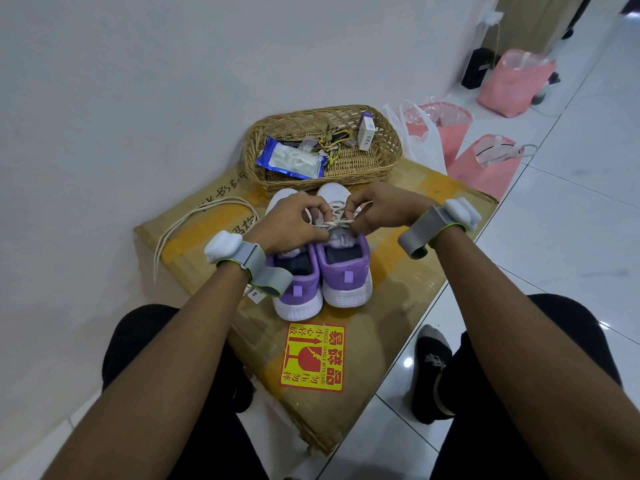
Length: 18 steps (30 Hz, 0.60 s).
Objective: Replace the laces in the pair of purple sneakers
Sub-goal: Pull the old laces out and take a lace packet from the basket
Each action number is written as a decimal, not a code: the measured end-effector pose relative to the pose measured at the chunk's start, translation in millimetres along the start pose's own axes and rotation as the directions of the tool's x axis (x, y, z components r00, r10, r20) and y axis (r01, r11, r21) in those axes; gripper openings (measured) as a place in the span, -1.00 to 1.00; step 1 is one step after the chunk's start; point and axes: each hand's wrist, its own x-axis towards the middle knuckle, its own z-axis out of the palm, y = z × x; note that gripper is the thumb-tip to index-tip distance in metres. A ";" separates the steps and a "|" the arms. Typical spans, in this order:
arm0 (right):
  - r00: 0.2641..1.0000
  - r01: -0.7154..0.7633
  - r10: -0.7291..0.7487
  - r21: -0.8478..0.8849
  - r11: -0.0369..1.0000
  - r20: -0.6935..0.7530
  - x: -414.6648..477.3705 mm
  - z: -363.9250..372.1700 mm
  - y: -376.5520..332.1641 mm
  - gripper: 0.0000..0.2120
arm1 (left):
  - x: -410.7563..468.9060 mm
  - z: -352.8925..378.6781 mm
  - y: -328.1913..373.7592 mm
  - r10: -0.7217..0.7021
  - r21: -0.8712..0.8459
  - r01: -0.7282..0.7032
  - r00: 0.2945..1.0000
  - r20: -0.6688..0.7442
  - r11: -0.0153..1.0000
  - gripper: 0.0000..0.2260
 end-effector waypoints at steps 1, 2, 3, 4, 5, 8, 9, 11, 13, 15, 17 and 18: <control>1.000 -0.003 0.003 0.015 1.000 0.013 0.4 -0.1 0.0 -0.91 | -0.1 -1.2 0.2 0.001 -0.011 -0.001 1.000 -0.007 1.000 -0.81; 1.000 -0.012 0.011 0.045 0.999 0.028 1.3 -0.7 1.2 -0.91 | -0.2 -1.8 -0.3 0.009 -0.028 -0.010 1.000 -0.016 1.000 -0.82; 0.999 -0.023 0.020 0.079 0.997 0.044 1.1 -1.7 1.3 -0.92 | -0.1 -2.5 -1.0 0.015 -0.045 -0.016 1.000 -0.024 0.999 -0.83; 0.998 -0.031 0.025 0.110 0.993 0.054 1.1 -3.1 1.5 -0.93 | 0.8 -2.9 -2.8 0.013 -0.066 -0.015 0.999 -0.029 0.998 -0.85; 0.998 -0.031 0.024 0.131 0.991 0.050 0.1 -3.8 0.9 -0.94 | 1.0 -3.5 -3.9 0.001 -0.083 -0.004 0.999 -0.036 0.997 -0.86; 0.999 -0.024 0.026 0.130 0.991 -0.018 -1.1 -3.8 -1.4 -0.85 | 2.6 -6.7 -10.6 -0.063 -0.138 0.047 0.992 -0.111 0.989 -0.88; 0.999 -0.030 0.035 0.131 0.991 -0.038 -1.2 -3.4 -2.4 -0.81 | 2.9 -8.1 -12.6 -0.085 -0.153 0.064 0.987 -0.133 0.986 -0.87; 0.994 -0.054 0.066 0.127 0.990 -0.091 -1.1 -2.6 -4.9 -0.77 | 0.7 -9.9 -13.8 -0.106 -0.144 0.081 0.978 -0.181 0.986 -0.87; 0.974 -0.091 0.108 0.089 0.992 -0.200 -0.2 -4.9 -3.1 -0.77 | 0.3 -11.6 -15.7 -0.147 -0.099 0.123 0.944 -0.294 0.987 -0.88; 0.917 -0.121 0.126 0.037 0.992 -0.379 1.2 -9.6 5.8 -0.78 | 1.7 -17.1 -24.6 -0.228 -0.096 0.207 0.874 -0.430 0.974 -0.87; 0.785 -0.220 0.178 0.002 0.975 -0.594 0.2 -15.8 17.4 -0.84 | 1.5 -22.2 -36.3 -0.325 -0.084 0.328 0.802 -0.501 0.941 -0.68; 0.702 -0.308 0.229 0.003 0.951 -0.674 -0.8 -18.3 21.9 -0.86 | 0.5 -24.0 -41.2 -0.363 -0.041 0.401 0.775 -0.518 0.915 -0.57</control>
